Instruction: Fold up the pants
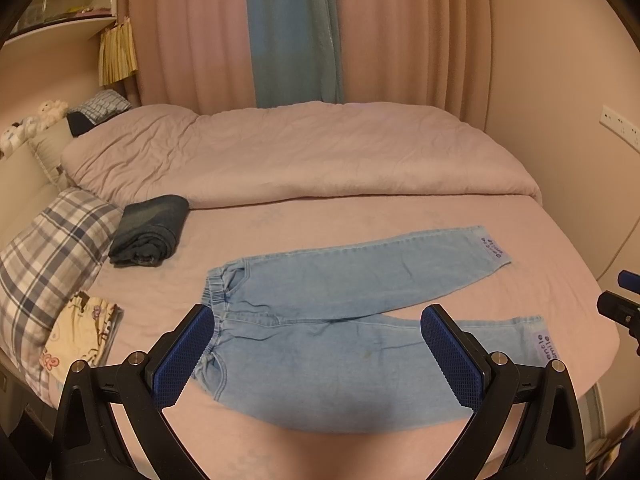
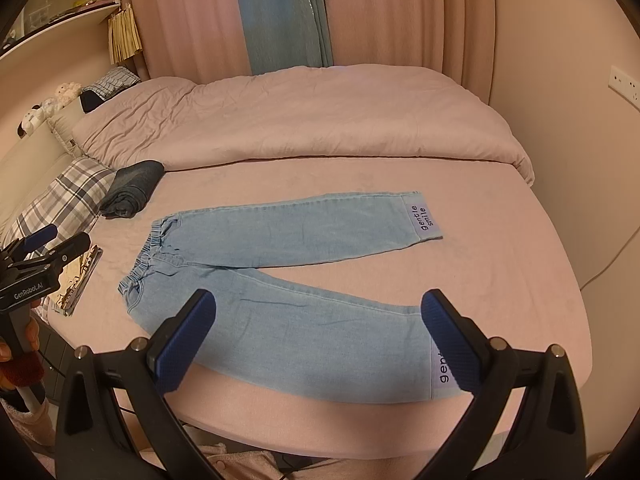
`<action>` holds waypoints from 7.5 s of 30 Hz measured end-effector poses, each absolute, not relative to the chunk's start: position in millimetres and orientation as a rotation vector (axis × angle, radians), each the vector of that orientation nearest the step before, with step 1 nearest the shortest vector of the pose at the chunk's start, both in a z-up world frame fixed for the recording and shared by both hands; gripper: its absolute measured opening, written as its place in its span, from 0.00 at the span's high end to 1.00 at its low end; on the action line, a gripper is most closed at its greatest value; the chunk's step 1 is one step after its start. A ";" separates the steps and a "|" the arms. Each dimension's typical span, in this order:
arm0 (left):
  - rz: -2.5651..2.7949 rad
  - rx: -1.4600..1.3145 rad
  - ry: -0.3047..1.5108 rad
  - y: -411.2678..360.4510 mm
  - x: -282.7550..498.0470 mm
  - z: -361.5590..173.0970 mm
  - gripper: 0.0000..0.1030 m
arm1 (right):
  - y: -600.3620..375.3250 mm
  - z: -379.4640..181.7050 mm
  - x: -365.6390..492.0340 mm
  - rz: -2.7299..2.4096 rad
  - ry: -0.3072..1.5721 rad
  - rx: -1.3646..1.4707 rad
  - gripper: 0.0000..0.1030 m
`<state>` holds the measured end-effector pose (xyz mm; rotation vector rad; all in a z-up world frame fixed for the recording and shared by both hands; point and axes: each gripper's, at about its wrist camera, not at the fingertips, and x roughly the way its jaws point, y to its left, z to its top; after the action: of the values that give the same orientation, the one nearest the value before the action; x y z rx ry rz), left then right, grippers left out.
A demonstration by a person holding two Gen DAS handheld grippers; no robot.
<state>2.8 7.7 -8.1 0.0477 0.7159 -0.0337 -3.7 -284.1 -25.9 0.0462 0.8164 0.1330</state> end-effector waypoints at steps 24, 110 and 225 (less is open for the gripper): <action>-0.050 0.057 0.733 0.8 4.6 -11.2 0.00 | -288.2 -30.7 -1.3 0.120 0.830 0.056 0.00; -0.252 0.134 1.115 170.2 301.9 -246.0 0.49 | -84.6 -260.7 378.6 0.757 1.148 -0.341 0.40; -0.619 -0.020 0.798 51.6 77.2 -192.2 0.43 | -196.5 -197.1 179.8 0.401 1.025 -0.077 0.36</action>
<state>77.2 51.6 -192.2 -0.0204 0.7976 -0.6187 179.8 -196.5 -197.1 -0.0766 1.0254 0.4012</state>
